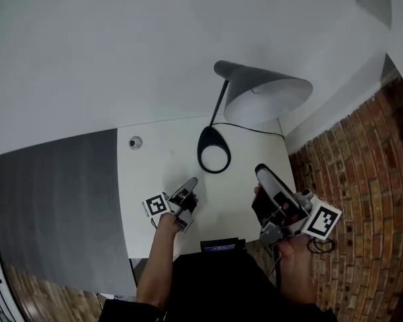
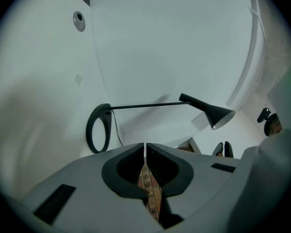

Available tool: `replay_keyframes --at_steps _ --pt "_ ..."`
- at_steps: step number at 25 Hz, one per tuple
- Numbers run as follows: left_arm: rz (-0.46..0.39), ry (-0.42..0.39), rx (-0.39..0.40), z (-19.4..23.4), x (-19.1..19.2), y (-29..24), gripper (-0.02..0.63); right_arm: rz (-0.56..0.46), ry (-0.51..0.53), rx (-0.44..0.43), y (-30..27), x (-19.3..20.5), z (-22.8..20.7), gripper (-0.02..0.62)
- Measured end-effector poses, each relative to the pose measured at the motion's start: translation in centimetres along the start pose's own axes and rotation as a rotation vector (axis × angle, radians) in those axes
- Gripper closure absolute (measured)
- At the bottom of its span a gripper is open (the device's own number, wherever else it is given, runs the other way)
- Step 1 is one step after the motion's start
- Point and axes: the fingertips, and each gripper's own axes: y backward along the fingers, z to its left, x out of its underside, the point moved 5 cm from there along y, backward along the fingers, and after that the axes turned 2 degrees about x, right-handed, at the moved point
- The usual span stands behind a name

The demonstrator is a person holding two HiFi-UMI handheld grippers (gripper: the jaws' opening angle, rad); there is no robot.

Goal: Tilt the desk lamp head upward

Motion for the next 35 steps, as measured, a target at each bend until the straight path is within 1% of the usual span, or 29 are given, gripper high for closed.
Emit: replay_keyframes --at_steps 4,7,10,13,17,21,24,27,32,35 --pt "0.001 -0.042 0.076 -3.1 0.8 1.0 0.595 -0.001 -0.044 0.036 1.8 2.1 -1.1 0.508" --pt "0.006 -0.062 0.139 -6.4 2.3 1.0 0.595 0.007 -0.090 0.041 3.4 3.1 -1.7 0.508" --pt "0.005 -0.122 0.190 -10.4 3.6 0.8 0.595 0.041 -0.118 0.036 4.4 4.0 -1.9 0.512" --pt "0.016 -0.203 0.216 -14.0 4.7 0.5 0.595 0.080 -0.133 0.026 5.2 5.1 -1.9 0.522" --pt "0.007 -0.280 0.210 -17.5 7.3 0.6 0.595 0.118 -0.143 -0.018 7.5 6.4 -1.2 0.529" --pt "0.022 -0.314 0.203 -19.5 12.6 0.4 0.595 0.125 -0.167 -0.055 12.1 7.0 -0.8 0.546" --pt "0.035 -0.319 0.189 -20.1 17.1 0.7 0.595 0.131 -0.196 -0.084 15.6 7.9 -0.5 0.552" --pt "0.029 -0.327 0.161 -20.5 20.6 1.8 0.595 0.155 -0.210 -0.123 18.2 9.0 0.0 0.557" --pt "0.004 -0.331 0.106 -20.8 24.0 3.8 0.595 0.182 -0.240 -0.163 20.9 10.7 0.5 0.560" --pt "-0.004 -0.335 0.097 -21.2 25.3 4.6 0.595 0.182 -0.250 -0.175 22.3 11.4 1.1 0.563"
